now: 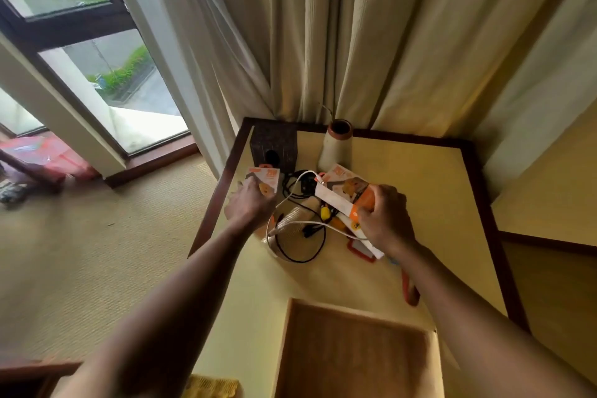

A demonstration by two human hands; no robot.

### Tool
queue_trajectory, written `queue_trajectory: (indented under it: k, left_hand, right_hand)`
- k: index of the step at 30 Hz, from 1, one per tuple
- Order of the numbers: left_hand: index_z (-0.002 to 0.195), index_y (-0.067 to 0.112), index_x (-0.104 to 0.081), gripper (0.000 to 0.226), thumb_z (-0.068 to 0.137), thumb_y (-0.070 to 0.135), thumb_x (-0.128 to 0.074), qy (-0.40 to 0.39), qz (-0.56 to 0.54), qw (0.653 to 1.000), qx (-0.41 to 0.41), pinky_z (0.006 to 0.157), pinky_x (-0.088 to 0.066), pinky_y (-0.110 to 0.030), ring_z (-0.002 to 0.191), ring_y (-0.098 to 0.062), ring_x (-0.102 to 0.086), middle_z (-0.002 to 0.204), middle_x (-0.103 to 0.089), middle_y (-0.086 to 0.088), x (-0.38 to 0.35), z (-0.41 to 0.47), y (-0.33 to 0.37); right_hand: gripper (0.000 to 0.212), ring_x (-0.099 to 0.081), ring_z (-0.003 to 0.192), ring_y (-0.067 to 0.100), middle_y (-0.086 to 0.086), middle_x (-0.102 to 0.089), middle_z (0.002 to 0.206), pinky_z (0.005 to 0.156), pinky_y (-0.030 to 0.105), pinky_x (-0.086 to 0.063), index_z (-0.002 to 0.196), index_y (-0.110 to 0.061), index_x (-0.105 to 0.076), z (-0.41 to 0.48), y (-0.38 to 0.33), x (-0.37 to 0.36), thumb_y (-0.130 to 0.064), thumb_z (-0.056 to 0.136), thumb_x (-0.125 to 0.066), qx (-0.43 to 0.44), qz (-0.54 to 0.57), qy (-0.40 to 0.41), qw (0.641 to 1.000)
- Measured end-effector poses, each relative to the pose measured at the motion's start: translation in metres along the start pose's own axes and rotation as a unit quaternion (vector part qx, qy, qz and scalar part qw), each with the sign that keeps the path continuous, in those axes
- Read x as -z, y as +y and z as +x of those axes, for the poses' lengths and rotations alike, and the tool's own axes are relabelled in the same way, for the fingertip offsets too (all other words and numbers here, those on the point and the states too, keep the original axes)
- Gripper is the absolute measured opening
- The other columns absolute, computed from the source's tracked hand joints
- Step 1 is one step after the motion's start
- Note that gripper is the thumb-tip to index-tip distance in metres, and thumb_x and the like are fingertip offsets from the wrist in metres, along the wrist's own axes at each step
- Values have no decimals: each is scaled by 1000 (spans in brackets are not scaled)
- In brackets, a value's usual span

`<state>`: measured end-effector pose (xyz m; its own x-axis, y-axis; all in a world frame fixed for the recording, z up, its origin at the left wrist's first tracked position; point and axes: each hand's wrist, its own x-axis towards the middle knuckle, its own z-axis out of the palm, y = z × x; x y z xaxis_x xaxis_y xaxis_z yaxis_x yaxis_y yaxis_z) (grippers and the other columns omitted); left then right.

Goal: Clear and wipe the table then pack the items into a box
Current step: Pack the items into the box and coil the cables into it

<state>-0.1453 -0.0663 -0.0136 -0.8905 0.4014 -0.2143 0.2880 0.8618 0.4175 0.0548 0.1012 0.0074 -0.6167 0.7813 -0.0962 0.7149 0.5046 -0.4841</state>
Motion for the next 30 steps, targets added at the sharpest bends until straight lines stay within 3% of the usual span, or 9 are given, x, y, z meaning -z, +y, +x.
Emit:
queue_trajectory:
  k: [3,7,10,16,20,23,25,27,30]
  left_hand:
    - [153,30,-26,83,86,60,-65,-27,29,999,34,107,-44,-54,136,-42,-42,148,-40,-21,-11,21,-2]
    - [148,31,-20,104,66,73,-67,-58,29,996,66,97,-51,-54,124,-41,-51,138,-46,-21,-32,46,-12]
    - [149,27,-19,103,69,66,-71,-48,4,997,61,94,-53,-52,115,-36,-57,132,-51,-17,-41,52,-14]
    - [149,27,-23,90,78,58,-69,20,7,999,32,75,-53,-42,88,-29,-55,112,-48,-12,-30,44,-11]
    - [154,30,-14,100,74,69,-62,67,3,998,-4,76,-58,-46,94,-34,-58,116,-48,-17,2,27,-6]
    - [157,36,3,118,64,77,-56,52,-45,998,-6,76,-59,-47,94,-37,-59,120,-46,-19,28,-5,0]
    - [158,40,12,126,59,80,-55,26,-94,995,-24,85,-57,-43,107,-41,-58,132,-41,-20,46,-45,6]
    - [156,47,18,128,58,75,-59,-12,-168,984,-65,88,-47,-38,121,-41,-50,146,-30,-18,57,-97,7]
    - [151,58,19,128,55,73,-65,-25,-256,957,-136,88,-42,-40,112,-24,-40,129,-29,-2,52,-168,-1]
  right_hand:
    - [66,-33,136,31,12,-37,151,106,44,-40,148,-13,-35,24,1,-7,-37,92,-61,-10,-27,-34,999]
    - [93,-15,150,33,12,-18,163,118,52,-28,156,-14,-16,47,6,-20,-47,85,-67,-42,-43,-91,994]
    - [102,-17,150,31,11,-19,163,118,51,-26,158,-15,-9,57,9,-24,-48,83,-70,-37,-54,-113,991]
    - [105,-34,137,33,13,-36,149,112,49,-32,155,-16,-18,60,10,-13,-57,76,-72,-28,-90,-82,992]
    - [91,-41,125,35,15,-41,136,104,48,-37,140,-15,-35,36,3,15,-63,70,-71,-44,-110,-26,993]
    - [90,-50,112,31,10,-47,124,95,46,-47,131,-15,-40,-2,1,37,-63,63,-73,-49,-40,12,998]
    - [86,-57,101,25,5,-50,117,76,38,-54,125,-18,-40,-38,2,47,-59,60,-79,-67,64,12,996]
    - [83,-60,90,18,2,-55,112,60,28,-48,120,-21,-43,-83,4,55,-54,57,-85,-76,145,-17,986]
    - [88,-62,95,15,-3,-59,113,61,21,-45,128,-24,-38,-146,9,55,-43,60,-92,-82,206,-62,973]
